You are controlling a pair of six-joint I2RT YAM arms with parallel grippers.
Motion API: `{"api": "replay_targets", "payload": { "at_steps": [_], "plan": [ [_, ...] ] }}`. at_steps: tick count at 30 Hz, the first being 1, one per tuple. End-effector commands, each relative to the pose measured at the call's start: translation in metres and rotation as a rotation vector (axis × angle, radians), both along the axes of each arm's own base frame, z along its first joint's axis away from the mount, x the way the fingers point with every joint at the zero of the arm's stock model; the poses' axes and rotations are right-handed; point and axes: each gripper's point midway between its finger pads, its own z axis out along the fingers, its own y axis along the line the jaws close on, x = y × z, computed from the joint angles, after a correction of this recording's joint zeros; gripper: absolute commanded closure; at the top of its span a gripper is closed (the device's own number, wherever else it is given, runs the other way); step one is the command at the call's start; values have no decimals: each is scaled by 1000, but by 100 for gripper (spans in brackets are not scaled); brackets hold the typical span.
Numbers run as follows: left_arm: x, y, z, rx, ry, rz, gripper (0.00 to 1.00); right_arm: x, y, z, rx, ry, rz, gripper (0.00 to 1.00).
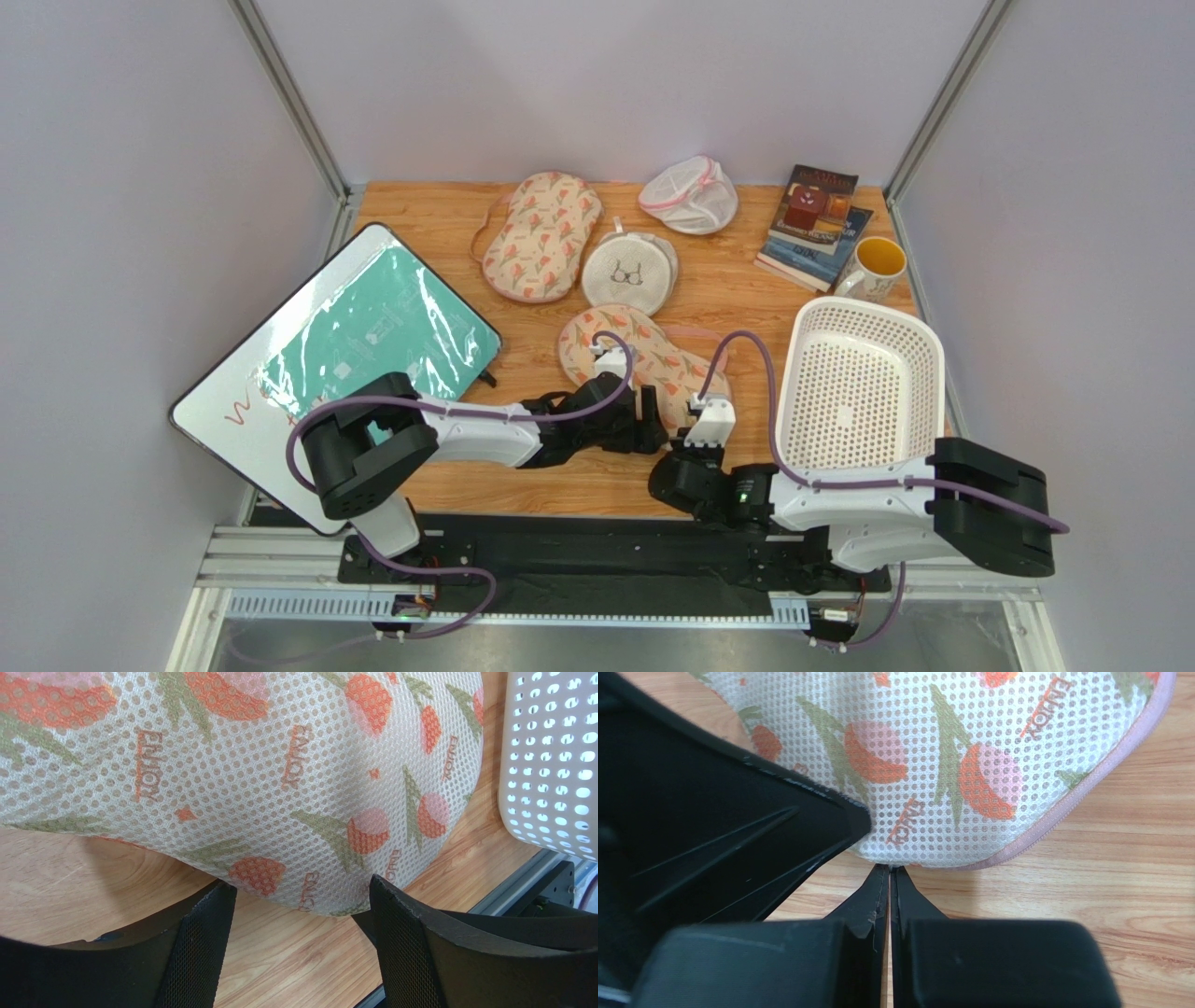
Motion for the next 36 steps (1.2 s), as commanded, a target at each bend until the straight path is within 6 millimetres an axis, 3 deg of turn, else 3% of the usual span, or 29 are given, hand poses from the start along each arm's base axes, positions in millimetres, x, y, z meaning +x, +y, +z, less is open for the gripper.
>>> {"api": "replay_targets", "payload": {
  "at_steps": [1, 5, 9, 10, 13, 15, 22, 29, 36],
  "plan": [
    [4, 5, 8, -22, -11, 50, 24, -1, 16, 24, 94, -33, 45, 100],
    [7, 8, 8, -22, -15, 82, 29, -4, 20, 30, 116, -24, 74, 100],
    [10, 12, 8, -6, -19, 113, 50, -8, 22, 23, 97, 3, 94, 100],
    [10, 14, 7, 8, -15, 122, 60, -9, 22, 21, 91, 8, 95, 100],
    [13, 19, 7, 26, -22, 150, 69, -12, 25, 17, 83, 27, 108, 100],
    [14, 22, 8, 32, -28, 162, 70, -13, 26, 17, 82, 30, 112, 100],
    [15, 30, 3, 71, -31, 177, 100, -17, 27, 15, 78, 43, 124, 100],
    [14, 37, 3, 90, -41, 185, 100, -21, 24, 10, 67, 63, 126, 100],
    [14, 57, 5, 143, -67, 204, 100, -24, 17, 10, 68, 71, 126, 100]
  ]
}}
